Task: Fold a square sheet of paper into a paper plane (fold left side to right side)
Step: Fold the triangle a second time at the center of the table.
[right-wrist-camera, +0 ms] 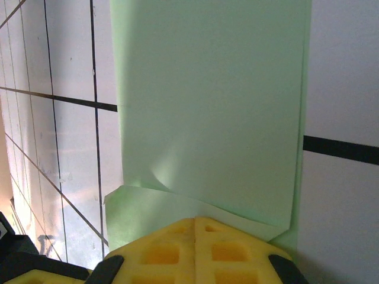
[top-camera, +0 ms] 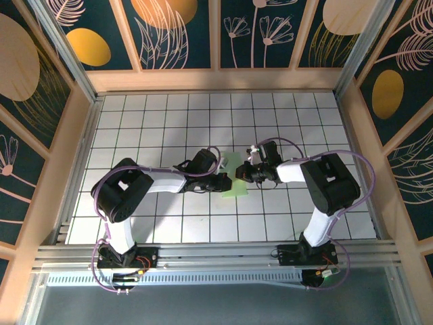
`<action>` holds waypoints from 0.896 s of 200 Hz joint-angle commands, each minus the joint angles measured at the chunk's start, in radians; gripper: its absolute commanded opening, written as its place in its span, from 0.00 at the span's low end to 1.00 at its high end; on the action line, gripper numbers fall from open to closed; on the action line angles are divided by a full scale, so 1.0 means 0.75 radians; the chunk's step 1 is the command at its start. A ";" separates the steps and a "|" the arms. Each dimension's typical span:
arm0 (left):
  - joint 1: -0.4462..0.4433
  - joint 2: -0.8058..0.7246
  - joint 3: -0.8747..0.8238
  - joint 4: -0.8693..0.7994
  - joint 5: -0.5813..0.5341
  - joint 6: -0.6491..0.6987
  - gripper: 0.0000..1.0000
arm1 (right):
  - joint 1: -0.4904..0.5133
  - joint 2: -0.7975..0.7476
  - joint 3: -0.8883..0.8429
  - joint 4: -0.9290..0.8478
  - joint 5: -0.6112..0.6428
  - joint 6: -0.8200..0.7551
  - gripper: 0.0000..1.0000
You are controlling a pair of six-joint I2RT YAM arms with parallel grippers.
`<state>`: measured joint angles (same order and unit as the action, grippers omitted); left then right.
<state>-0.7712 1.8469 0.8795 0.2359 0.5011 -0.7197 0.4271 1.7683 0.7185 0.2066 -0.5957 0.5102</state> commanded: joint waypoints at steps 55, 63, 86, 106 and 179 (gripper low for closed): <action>-0.007 0.058 0.022 -0.038 -0.014 0.064 0.00 | 0.002 0.080 -0.018 -0.132 0.123 -0.035 0.00; -0.007 0.063 0.024 -0.043 -0.019 0.066 0.00 | 0.001 0.080 -0.017 -0.136 0.125 -0.036 0.00; -0.010 0.081 0.019 -0.048 -0.024 0.068 0.00 | 0.002 0.075 -0.019 -0.139 0.131 -0.038 0.00; -0.014 0.082 0.010 -0.054 -0.026 0.070 0.00 | 0.002 0.075 -0.019 -0.144 0.135 -0.040 0.00; -0.052 0.041 -0.056 -0.098 -0.029 0.092 0.00 | -0.003 0.078 -0.011 -0.170 0.148 -0.052 0.00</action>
<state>-0.7830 1.8877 0.8753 0.2256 0.4828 -0.6746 0.4271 1.7695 0.7273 0.1890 -0.5919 0.5030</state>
